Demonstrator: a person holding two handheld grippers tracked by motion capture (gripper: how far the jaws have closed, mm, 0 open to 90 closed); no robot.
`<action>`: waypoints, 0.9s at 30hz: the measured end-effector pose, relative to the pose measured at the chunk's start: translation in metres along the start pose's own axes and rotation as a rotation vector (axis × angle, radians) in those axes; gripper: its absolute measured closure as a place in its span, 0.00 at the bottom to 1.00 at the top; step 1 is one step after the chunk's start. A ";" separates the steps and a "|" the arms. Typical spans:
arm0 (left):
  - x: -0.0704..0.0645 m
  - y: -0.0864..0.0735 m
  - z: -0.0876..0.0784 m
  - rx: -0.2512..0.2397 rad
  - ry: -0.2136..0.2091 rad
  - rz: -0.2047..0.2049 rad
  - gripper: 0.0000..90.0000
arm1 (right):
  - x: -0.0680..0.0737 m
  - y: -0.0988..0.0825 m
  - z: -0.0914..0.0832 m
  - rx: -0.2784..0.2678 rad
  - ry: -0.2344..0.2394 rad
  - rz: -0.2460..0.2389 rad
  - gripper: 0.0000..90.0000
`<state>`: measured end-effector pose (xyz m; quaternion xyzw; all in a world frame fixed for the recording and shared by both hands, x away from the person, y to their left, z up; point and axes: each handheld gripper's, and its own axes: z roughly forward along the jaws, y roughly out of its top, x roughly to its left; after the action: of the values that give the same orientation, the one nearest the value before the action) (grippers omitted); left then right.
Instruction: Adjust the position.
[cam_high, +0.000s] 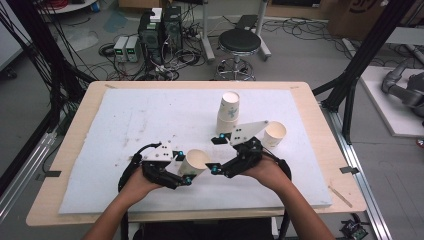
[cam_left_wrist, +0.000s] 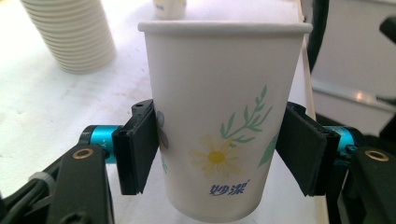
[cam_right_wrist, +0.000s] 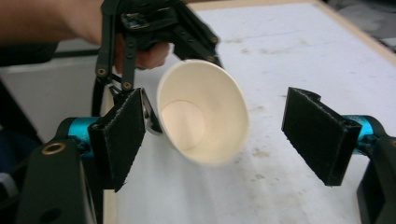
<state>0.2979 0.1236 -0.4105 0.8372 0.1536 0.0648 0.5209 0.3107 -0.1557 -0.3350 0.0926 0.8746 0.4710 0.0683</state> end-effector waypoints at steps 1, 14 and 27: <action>0.002 -0.002 -0.001 -0.018 0.008 -0.005 0.36 | -0.001 -0.003 -0.003 -0.016 -0.015 0.010 0.25; 0.014 -0.018 -0.016 -0.182 0.134 -0.056 0.35 | -0.005 -0.057 -0.031 -0.081 -0.196 0.148 0.25; 0.018 -0.020 -0.048 -0.375 0.313 -0.069 0.34 | -0.006 -0.096 -0.033 -0.086 -0.312 0.216 0.25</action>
<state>0.2986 0.1787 -0.4083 0.6999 0.2461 0.2031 0.6390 0.3007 -0.2358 -0.3968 0.2550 0.8174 0.4925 0.1561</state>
